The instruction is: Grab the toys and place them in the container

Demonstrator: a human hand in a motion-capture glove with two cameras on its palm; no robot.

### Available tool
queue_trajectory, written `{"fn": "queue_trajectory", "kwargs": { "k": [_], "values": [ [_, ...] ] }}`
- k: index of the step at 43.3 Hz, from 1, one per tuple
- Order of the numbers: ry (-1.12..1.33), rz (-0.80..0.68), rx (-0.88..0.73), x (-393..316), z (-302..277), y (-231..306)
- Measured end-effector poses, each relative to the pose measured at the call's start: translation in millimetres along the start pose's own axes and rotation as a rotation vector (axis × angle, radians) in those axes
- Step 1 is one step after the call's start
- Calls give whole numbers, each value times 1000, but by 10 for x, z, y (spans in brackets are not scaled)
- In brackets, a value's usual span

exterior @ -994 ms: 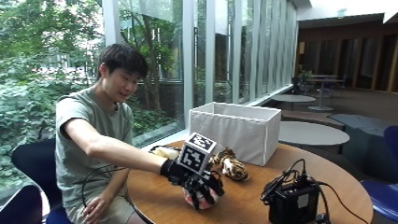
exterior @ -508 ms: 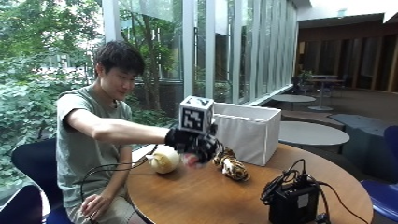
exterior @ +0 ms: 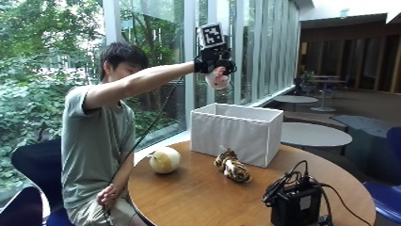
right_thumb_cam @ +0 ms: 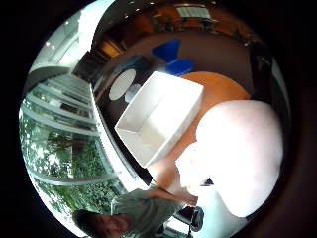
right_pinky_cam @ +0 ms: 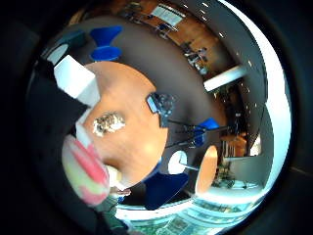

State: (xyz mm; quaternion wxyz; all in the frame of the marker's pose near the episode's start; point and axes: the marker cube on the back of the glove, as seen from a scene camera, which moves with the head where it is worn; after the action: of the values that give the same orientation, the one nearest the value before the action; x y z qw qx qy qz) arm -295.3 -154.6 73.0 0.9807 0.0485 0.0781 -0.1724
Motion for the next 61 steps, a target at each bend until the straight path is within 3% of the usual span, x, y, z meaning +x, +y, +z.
{"fn": "queue_trajectory", "kwargs": {
  "k": [7,22,33,43,49,54,58,61],
  "values": [
    [63,-177,-43,-508,320,-278],
    [-13,-270,-163,-1398,1104,-562],
    [-49,-311,-254,-2197,1338,-629],
    [-23,-280,-290,-1674,1170,-546],
    [-37,-71,-247,-1352,859,-530],
    [-43,-41,-246,-951,662,-376],
    [-41,-122,-239,-586,584,-198],
    [-41,-66,-251,-342,598,-122]
  ]
}}
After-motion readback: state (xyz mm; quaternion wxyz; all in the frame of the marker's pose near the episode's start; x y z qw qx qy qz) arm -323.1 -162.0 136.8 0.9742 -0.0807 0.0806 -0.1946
